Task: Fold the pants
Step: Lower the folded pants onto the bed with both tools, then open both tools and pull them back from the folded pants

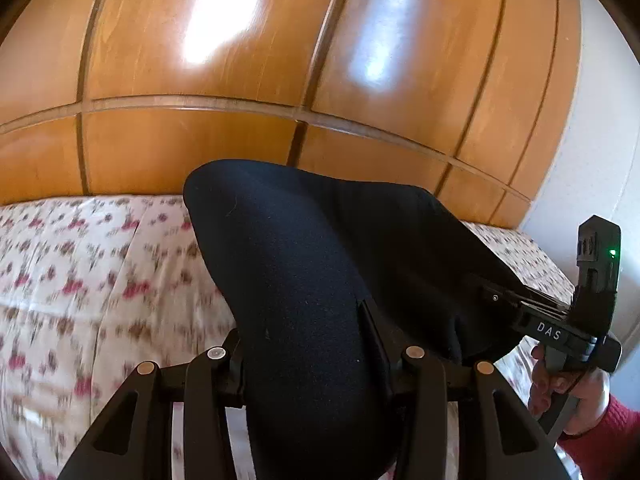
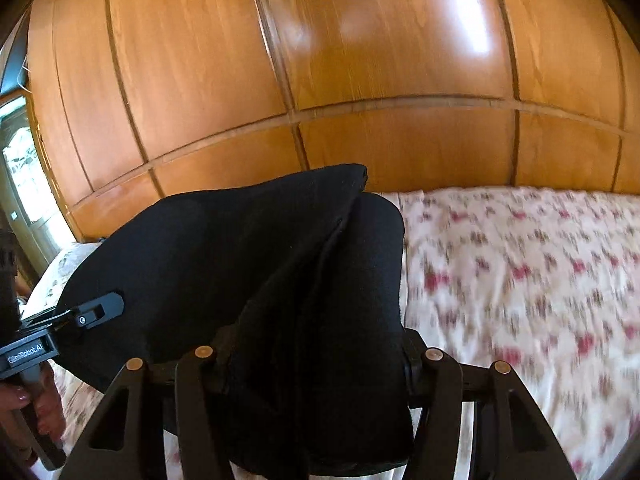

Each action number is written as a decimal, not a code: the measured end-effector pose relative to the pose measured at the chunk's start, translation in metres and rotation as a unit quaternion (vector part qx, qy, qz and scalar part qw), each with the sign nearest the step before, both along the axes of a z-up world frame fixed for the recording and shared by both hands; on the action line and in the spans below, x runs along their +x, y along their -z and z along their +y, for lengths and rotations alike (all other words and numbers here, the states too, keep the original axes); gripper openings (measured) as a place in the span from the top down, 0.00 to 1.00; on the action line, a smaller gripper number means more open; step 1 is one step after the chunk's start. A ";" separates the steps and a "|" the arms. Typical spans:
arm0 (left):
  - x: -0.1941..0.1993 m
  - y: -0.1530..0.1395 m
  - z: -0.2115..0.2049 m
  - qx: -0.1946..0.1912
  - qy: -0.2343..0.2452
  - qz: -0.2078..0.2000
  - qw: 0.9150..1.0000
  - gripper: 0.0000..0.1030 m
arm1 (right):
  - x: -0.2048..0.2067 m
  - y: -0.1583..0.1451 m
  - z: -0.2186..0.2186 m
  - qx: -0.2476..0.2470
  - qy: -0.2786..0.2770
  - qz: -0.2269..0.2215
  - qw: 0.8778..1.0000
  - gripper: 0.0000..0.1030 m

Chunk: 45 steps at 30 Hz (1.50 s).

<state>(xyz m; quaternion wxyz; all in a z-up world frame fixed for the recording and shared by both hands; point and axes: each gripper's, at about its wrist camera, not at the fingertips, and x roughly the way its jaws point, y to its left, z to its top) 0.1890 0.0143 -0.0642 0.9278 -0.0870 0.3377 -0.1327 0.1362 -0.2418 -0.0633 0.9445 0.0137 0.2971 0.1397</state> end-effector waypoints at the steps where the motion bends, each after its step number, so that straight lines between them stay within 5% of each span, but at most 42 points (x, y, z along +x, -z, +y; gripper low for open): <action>1: 0.009 0.000 -0.001 0.002 -0.001 -0.001 1.000 0.55 | 0.009 -0.001 0.001 -0.003 0.000 -0.004 1.000 0.44; 13: 0.092 0.046 0.003 0.031 -0.034 0.028 0.999 0.53 | 0.101 0.025 0.003 -0.026 0.027 -0.002 0.999 0.43; 19: 0.082 0.070 0.018 0.002 -0.048 0.018 0.999 0.38 | 0.106 0.039 -0.010 0.006 0.041 0.022 0.999 0.37; 26: 0.074 0.070 0.010 0.041 -0.064 0.004 0.997 0.34 | 0.105 0.043 -0.004 -0.016 0.062 0.020 0.998 0.23; 29: 0.076 0.068 0.009 0.057 -0.085 0.003 0.995 0.20 | 0.107 0.045 -0.007 -0.012 0.071 0.028 0.997 0.15; 31: 0.072 0.065 0.007 0.071 -0.095 -0.002 0.993 0.19 | 0.105 0.045 -0.007 -0.013 0.079 0.031 0.996 0.08; 38: 0.036 0.052 -0.011 0.130 -0.120 -0.030 0.984 0.19 | 0.085 0.033 -0.001 -0.044 0.099 -0.016 0.994 0.06; 45: 0.003 0.050 -0.012 0.107 -0.119 -0.012 0.987 0.19 | 0.054 0.026 0.006 -0.071 0.114 -0.023 0.991 0.06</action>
